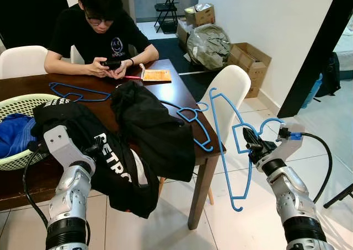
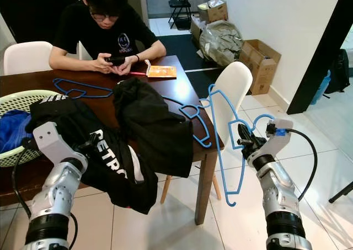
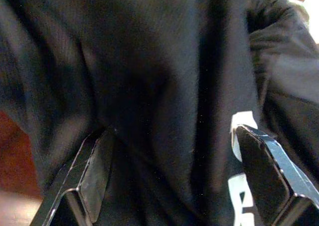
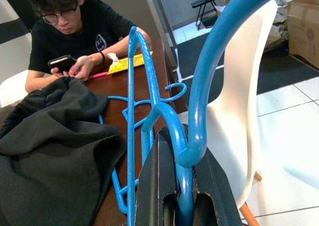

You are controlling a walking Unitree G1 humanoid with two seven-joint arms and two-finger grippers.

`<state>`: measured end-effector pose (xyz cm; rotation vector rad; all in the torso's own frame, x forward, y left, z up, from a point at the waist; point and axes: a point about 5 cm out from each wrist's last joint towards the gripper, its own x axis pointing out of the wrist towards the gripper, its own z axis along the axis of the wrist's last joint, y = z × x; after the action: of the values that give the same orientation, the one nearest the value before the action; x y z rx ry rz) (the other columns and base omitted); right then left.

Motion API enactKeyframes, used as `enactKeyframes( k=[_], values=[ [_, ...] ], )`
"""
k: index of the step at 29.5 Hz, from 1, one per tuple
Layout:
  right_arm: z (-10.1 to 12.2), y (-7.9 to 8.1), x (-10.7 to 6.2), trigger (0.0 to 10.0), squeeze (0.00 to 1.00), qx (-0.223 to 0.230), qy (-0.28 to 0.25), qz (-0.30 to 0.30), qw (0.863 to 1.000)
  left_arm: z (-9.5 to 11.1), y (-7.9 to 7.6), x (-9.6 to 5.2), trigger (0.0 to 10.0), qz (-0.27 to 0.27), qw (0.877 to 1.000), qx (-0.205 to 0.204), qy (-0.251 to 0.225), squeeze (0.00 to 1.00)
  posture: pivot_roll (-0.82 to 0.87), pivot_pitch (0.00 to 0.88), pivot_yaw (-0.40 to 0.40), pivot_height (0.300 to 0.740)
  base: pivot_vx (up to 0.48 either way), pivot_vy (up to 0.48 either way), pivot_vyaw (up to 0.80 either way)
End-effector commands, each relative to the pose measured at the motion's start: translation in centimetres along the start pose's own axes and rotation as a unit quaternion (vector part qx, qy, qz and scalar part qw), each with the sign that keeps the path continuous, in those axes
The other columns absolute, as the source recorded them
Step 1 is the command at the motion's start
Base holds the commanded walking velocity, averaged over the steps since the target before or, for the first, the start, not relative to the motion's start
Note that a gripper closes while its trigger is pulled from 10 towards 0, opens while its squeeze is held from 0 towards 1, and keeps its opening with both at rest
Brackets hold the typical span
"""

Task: Hang hanger

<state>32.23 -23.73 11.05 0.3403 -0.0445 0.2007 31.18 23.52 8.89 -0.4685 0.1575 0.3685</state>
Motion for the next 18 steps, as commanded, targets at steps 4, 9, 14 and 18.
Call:
enactKeyframes(
  k=[4, 9, 14, 18],
  values=[
    [0.0, 0.1, 0.0, 10.0, 0.0, -0.004, 0.008, 0.004, 1.0, 0.2, 0.3, 0.8, 0.0, -0.01, 0.999, -0.03, -0.006, 0.0, -0.02, 0.0, -0.011, 0.74, 0.0, 0.0, 0.0],
    [0.0, 0.1, 0.1, 10.0, 0.0, -0.006, 0.01, 0.005, 1.0, 1.6, -1.3, 1.4, 0.0, -0.06, 0.997, -0.042, -0.032, 0.0, -0.02, 0.0, -0.01, 0.74, 0.0, 0.0, 0.0],
    [0.0, 0.1, 0.1, 10.0, 0.0, -0.006, 0.01, 0.005, 1.0, 2.8, -3.1, 1.4, 0.0, -0.105, 0.991, -0.059, -0.051, 0.0, -0.02, 0.0, -0.008, 0.74, 0.0, 0.0, 0.0],
    [0.0, 0.2, 0.2, 10.0, 0.0, -0.005, 0.008, 0.003, 1.0, 4.3, -6.5, 0.6, 0.0, -0.199, 0.973, -0.097, -0.067, 0.0, -0.01, 0.0, -0.009, 0.74, 0.0, 0.0, 0.0]
  ],
)
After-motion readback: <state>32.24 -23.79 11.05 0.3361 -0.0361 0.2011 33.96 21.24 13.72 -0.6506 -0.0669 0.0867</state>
